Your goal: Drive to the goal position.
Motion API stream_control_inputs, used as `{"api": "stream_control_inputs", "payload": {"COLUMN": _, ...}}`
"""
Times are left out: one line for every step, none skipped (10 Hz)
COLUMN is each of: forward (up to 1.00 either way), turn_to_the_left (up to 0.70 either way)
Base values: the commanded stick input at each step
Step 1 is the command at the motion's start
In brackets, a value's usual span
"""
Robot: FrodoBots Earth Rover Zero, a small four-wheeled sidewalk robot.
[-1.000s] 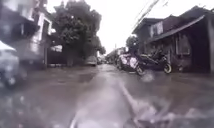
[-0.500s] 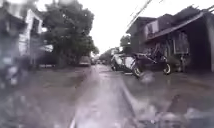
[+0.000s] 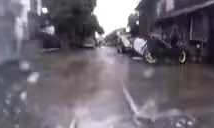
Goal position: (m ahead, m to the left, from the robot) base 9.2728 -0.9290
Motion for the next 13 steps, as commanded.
{"api": "stream_control_inputs", "payload": {"forward": 1.00, "turn_to_the_left": 0.00}}
{"api": "stream_control_inputs", "payload": {"forward": 1.00, "turn_to_the_left": 0.00}}
{"api": "stream_control_inputs", "payload": {"forward": 1.00, "turn_to_the_left": 0.00}}
{"api": "stream_control_inputs", "payload": {"forward": 1.00, "turn_to_the_left": 0.00}}
{"api": "stream_control_inputs", "payload": {"forward": 1.00, "turn_to_the_left": 0.00}}
{"api": "stream_control_inputs", "payload": {"forward": 1.00, "turn_to_the_left": 0.00}}
{"api": "stream_control_inputs", "payload": {"forward": 1.00, "turn_to_the_left": 0.00}}
{"api": "stream_control_inputs", "payload": {"forward": 1.00, "turn_to_the_left": -0.05}}
{"api": "stream_control_inputs", "payload": {"forward": 1.00, "turn_to_the_left": -0.27}}
{"api": "stream_control_inputs", "payload": {"forward": 1.00, "turn_to_the_left": -0.27}}
{"api": "stream_control_inputs", "payload": {"forward": 1.00, "turn_to_the_left": 0.00}}
{"api": "stream_control_inputs", "payload": {"forward": 1.00, "turn_to_the_left": 0.00}}
{"api": "stream_control_inputs", "payload": {"forward": 1.00, "turn_to_the_left": 0.00}}
